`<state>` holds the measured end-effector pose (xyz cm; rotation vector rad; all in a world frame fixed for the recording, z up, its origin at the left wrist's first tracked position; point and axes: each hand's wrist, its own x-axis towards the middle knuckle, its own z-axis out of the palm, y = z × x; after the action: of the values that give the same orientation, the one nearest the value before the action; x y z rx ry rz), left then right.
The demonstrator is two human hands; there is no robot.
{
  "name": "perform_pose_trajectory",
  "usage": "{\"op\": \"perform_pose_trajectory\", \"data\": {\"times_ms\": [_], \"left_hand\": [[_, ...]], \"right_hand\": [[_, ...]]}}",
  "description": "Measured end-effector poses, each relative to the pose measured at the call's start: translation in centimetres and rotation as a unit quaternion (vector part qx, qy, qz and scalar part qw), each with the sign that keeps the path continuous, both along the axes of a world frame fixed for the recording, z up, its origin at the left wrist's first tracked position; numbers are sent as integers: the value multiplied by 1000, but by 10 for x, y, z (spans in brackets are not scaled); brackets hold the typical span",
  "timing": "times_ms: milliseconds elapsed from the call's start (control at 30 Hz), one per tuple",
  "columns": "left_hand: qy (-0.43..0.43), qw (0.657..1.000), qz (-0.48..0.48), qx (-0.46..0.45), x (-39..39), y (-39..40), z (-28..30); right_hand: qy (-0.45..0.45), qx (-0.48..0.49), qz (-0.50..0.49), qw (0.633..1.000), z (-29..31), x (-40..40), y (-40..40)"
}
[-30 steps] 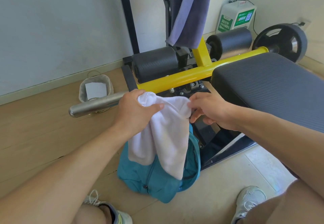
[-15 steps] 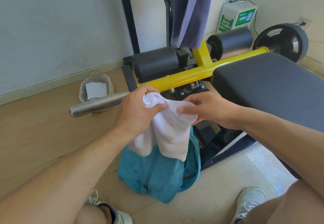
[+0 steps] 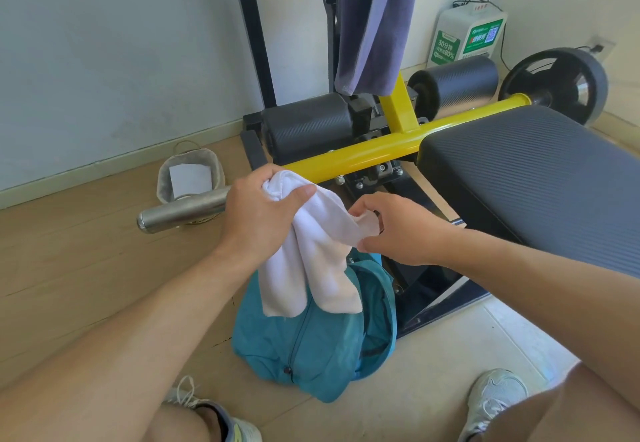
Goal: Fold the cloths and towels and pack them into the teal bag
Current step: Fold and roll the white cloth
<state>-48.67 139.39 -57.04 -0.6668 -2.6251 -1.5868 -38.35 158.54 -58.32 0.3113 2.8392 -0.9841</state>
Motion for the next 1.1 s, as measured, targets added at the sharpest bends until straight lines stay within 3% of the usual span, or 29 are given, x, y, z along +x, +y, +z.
{"op": "perform_pose_trajectory", "data": {"times_ms": [233,400,533,667,800,933,1100], "left_hand": [[4,999,26,25,-10,-5,7],[3,999,41,4,-14,-8,3],[-49,991,100,-72,-27,-13,-1],[-89,986,106,-92,-36,-18,-7],[-115,985,53,-115,-39,-21,-6],[-133,989,12,-58,-44,-29,-6],[-165,984,46,41,-53,-35,-8]], "right_hand": [[-35,56,-61,996,2,-4,14],[32,-64,-106,992,0,-4,16],[122,-194,-207,951,5,-6,19],[157,-192,-290,924,7,-8,25],[177,-177,-316,915,9,-9,28],[192,-142,-331,913,11,-9,32],[186,-143,-338,911,12,-7,36]]}}
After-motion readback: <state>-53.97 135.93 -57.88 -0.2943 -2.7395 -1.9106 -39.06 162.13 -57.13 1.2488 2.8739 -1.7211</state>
